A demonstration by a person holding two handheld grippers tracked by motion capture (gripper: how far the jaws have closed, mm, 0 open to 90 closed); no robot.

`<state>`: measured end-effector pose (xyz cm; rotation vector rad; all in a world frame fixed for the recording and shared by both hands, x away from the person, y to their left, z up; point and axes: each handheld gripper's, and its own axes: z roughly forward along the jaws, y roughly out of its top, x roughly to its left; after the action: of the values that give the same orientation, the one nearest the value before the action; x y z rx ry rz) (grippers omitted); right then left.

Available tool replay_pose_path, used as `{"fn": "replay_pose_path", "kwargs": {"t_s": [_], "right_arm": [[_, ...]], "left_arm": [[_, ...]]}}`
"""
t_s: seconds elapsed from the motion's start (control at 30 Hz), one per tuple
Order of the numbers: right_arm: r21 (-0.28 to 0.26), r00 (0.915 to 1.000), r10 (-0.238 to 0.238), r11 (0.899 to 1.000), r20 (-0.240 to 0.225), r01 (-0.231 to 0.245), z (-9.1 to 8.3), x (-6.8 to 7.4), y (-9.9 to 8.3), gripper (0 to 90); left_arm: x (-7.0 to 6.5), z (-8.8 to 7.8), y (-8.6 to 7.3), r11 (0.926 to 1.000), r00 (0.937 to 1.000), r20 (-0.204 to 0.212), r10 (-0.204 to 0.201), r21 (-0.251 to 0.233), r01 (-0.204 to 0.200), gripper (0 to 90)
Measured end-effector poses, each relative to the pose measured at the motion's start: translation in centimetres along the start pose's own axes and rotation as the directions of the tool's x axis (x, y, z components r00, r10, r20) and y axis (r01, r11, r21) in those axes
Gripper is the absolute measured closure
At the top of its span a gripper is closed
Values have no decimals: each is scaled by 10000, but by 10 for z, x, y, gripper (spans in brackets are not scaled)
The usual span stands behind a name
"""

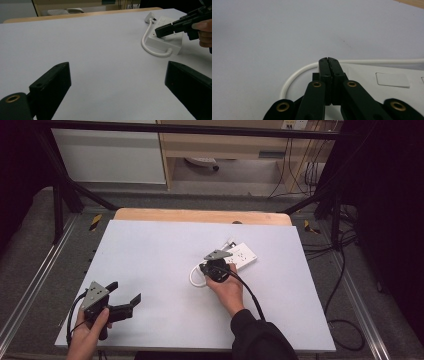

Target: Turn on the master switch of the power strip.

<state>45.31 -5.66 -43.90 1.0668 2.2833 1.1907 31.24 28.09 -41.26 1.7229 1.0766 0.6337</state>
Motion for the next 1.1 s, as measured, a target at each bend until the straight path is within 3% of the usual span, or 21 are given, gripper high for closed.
{"fn": "replay_pose_path", "kwargs": {"t_s": [0.7, 1.1], "right_arm": [[-647, 9994, 317, 9974, -100, -323, -12, -3, 2, 884], [-871, 9983, 497, 9948, -293, -521, -20, -6, 5, 775]], "left_arm": [[0, 0, 0, 10000, 10000, 8, 10, 17, -10, 67], [0, 0, 0, 10000, 10000, 1, -7, 8, 7, 67]]}}
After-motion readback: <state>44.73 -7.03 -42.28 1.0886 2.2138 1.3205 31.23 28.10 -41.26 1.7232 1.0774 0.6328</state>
